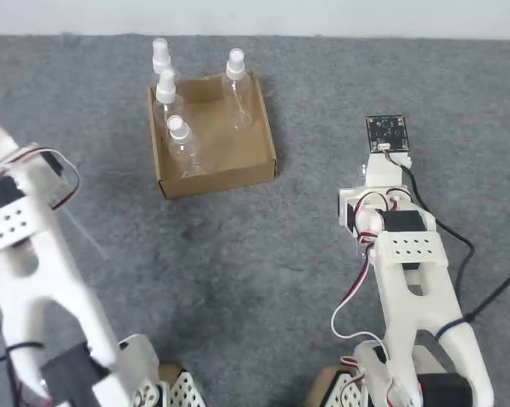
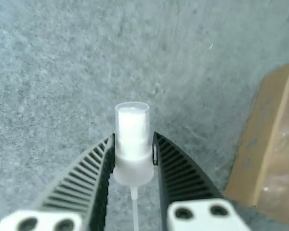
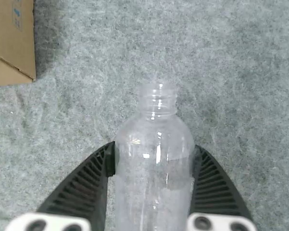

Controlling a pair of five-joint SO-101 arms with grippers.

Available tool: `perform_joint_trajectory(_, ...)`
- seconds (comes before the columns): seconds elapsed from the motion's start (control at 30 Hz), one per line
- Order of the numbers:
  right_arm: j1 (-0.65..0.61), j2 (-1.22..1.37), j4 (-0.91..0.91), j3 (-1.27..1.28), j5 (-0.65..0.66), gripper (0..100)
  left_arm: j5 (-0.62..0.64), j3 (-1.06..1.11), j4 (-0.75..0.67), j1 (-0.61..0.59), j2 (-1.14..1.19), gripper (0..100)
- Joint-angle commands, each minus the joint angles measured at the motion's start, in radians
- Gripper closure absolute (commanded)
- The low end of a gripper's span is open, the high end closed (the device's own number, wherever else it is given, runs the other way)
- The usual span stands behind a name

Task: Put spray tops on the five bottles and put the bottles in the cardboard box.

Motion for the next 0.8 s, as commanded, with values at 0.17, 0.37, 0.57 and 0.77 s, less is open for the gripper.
perform_joint_trajectory(0.17,0.004,-0.041,-0.021,-0.023,-0.003,88.0,0.13,-0.008,-0.023,0.0,-0.152,99)
perform_joint_trajectory(0.37,0.008,-0.042,-0.022,-0.023,-0.003,88.0,0.21,-0.012,-0.025,-0.003,-0.201,99)
perform_joint_trajectory(0.57,0.01,-0.042,-0.022,-0.023,-0.003,88.0,0.356,-0.01,-0.025,-0.002,-0.21,99)
perform_joint_trajectory(0.77,0.004,-0.048,-0.018,-0.023,-0.002,88.0,0.408,-0.007,-0.02,-0.002,-0.21,99)
